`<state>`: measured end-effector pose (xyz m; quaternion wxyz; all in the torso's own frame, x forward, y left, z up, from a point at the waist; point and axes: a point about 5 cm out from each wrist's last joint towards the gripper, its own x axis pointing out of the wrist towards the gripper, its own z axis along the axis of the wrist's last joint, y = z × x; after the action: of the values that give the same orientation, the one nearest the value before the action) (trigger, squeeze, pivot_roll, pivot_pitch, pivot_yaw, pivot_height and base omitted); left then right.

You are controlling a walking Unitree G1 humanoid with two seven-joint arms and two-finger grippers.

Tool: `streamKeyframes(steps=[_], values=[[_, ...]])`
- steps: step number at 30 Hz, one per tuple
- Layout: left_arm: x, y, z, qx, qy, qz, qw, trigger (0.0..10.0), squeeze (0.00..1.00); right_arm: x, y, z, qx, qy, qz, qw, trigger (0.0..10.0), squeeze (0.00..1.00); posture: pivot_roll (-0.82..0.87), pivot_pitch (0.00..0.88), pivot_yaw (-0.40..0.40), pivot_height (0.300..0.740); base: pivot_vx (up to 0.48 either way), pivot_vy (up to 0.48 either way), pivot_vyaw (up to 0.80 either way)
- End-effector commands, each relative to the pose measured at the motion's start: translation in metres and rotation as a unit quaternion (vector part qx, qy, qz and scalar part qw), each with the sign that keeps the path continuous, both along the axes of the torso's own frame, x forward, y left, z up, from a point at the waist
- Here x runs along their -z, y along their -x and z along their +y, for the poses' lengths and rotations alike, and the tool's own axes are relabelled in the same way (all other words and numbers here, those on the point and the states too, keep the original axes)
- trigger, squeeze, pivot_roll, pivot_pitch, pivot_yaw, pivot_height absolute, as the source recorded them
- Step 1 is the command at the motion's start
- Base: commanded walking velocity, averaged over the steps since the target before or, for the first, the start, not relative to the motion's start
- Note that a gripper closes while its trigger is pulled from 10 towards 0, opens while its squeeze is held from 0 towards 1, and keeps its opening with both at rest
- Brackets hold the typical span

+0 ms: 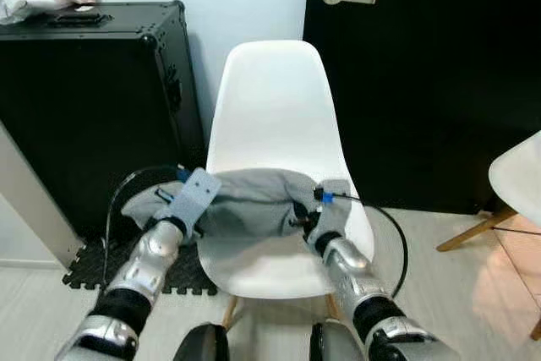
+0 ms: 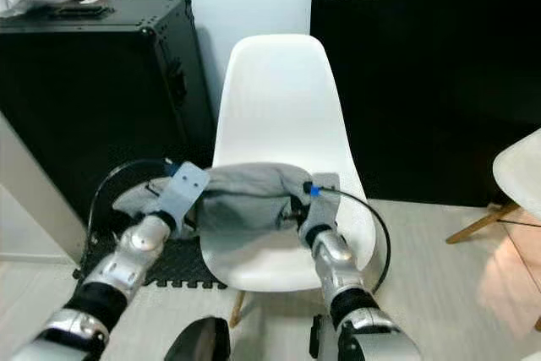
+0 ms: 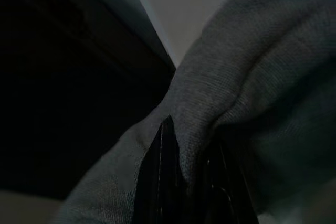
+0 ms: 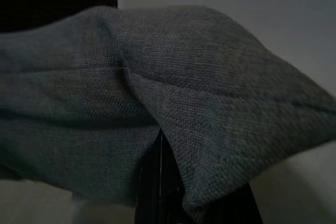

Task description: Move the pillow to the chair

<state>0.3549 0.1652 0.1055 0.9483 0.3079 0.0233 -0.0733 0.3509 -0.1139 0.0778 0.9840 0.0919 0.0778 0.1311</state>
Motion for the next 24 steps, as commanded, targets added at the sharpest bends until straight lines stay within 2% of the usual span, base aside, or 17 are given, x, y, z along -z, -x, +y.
streamKeyframes(steps=[1,3,5,6,8,13,18,22,24], values=[[-0.015,-0.006,0.01,-0.015,-0.015,-0.034,0.999,10.0,0.0,0.002,0.0,-0.008,0.022,-0.012,0.006,1.0,10.0,0.0,0.08,0.072,-0.015,0.585,0.0,0.0,0.0],[-0.025,-0.014,0.015,-0.01,-0.042,-0.043,0.998,10.0,0.0,-0.005,-0.005,-0.005,0.015,-0.002,-0.002,1.0,10.0,0.0,0.08,0.103,-0.021,0.58,0.0,0.0,0.0],[-0.03,-0.017,0.017,-0.009,-0.05,-0.046,0.998,10.0,0.0,-0.007,-0.007,-0.004,0.013,0.002,-0.005,1.0,10.0,0.0,0.07,0.114,-0.022,0.58,0.0,0.0,0.0],[-0.041,-0.025,0.02,-0.009,-0.063,-0.054,0.997,10.0,0.0,-0.016,-0.012,-0.002,0.013,0.002,-0.017,1.0,10.0,0.0,0.07,0.159,-0.026,0.58,0.0,0.0,0.0],[-0.045,-0.027,0.02,-0.008,-0.071,-0.058,0.996,10.0,0.0,-0.019,-0.014,-0.002,0.014,0.003,-0.02,1.0,10.0,0.0,0.07,0.165,-0.026,0.58,0.0,0.0,0.0],[-0.06,-0.036,0.009,0.01,-0.094,-0.083,0.992,10.0,0.0,-0.034,-0.023,-0.008,0.041,0.028,-0.044,0.998,10.0,0.0,0.07,0.216,-0.026,0.565,0.0,0.0,0.0],[-0.077,-0.044,-0.015,0.039,-0.148,-0.136,0.979,10.0,0.0,-0.053,-0.03,-0.022,0.084,0.033,-0.09,0.992,10.0,0.0,0.05,0.239,-0.025,0.56,0.0,0.0,0.0],[-0.097,-0.048,-0.043,0.064,-0.172,-0.195,0.963,10.0,0.0,-0.061,-0.031,-0.037,0.117,0.024,-0.118,0.986,10.0,0.0,0.05,0.243,-0.022,0.56,0.0,0.0,0.0],[-0.104,-0.047,-0.055,0.077,-0.191,-0.226,0.952,10.0,0.0,-0.064,-0.031,-0.046,0.14,0.024,-0.131,0.981,10.0,0.0,0.04,0.239,-0.017,0.56,0.0,0.0,0.0]])
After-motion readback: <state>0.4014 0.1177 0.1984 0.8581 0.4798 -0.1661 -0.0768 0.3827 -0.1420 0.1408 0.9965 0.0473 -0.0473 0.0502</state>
